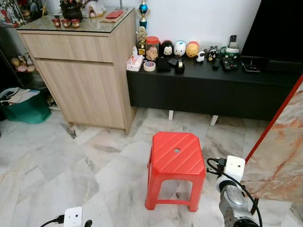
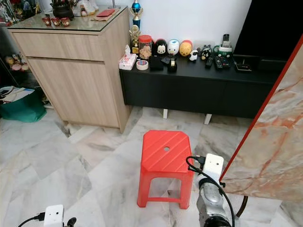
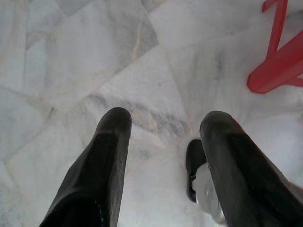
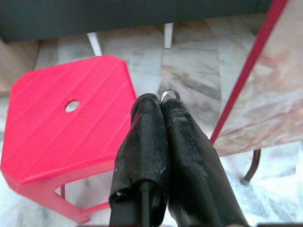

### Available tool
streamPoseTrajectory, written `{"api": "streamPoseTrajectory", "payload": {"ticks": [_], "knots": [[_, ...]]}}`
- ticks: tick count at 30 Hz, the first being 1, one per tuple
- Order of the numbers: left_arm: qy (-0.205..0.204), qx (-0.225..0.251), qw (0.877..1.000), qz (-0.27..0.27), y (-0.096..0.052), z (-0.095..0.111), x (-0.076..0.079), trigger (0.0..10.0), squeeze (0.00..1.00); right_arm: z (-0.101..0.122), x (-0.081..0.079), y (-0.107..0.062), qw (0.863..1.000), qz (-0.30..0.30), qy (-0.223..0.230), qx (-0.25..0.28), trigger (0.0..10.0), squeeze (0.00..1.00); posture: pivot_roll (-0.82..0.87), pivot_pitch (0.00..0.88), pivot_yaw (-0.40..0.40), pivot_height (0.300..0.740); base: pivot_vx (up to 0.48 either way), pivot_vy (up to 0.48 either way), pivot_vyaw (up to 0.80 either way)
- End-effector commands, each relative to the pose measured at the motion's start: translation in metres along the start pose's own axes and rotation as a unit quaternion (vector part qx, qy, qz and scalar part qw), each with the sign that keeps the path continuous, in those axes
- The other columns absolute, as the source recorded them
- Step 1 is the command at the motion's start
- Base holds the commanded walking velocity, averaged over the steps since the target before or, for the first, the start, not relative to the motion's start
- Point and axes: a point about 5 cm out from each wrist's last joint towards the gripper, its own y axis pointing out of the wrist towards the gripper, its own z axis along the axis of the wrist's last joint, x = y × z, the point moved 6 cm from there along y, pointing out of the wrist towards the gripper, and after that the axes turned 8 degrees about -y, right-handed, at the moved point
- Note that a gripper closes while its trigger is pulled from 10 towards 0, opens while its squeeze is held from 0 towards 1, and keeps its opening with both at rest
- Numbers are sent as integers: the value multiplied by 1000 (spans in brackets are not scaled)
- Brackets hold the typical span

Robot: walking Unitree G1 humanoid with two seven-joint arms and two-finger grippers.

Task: Hang keys on a hook

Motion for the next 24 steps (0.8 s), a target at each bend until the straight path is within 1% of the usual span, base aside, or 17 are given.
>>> {"api": "streamPoseTrajectory", "payload": {"ticks": [1,2,7,10,16,21,24], "knots": [[4,-12,1000,4,-2,-7,-5,10000,0,-6,3,-1,1000,-10,12,-10,10000,0,-15,0,-8,740,0,0,0],[4,-12,1000,3,-2,-7,-5,10000,0,-6,4,-1,1000,-11,13,-11,10000,0,-12,0,-10,740,0,0,0],[5,-4,1000,-1,-1,-2,-1,10000,0,-3,-3,0,1000,-6,11,-8,10000,0,-6,0,-13,740,0,-298,0],[5,-1,1000,-2,1,1,0,10000,0,5,-6,2,1000,-5,23,4,10000,0,-7,0,-14,740,0,-393,0],[3,3,1000,-4,2,5,2,10000,0,11,-6,4,999,-8,36,9,10000,0,-6,0,-16,740,0,-398,0],[2,1,1000,-4,2,3,4,10000,0,12,-8,3,999,-4,38,13,10000,0,-7,0,-16,740,0,-401,-758],[2,0,1000,-5,1,2,4,10000,0,12,-8,3,999,-5,35,16,10000,0,-6,0,-17,740,0,-399,0]]}}
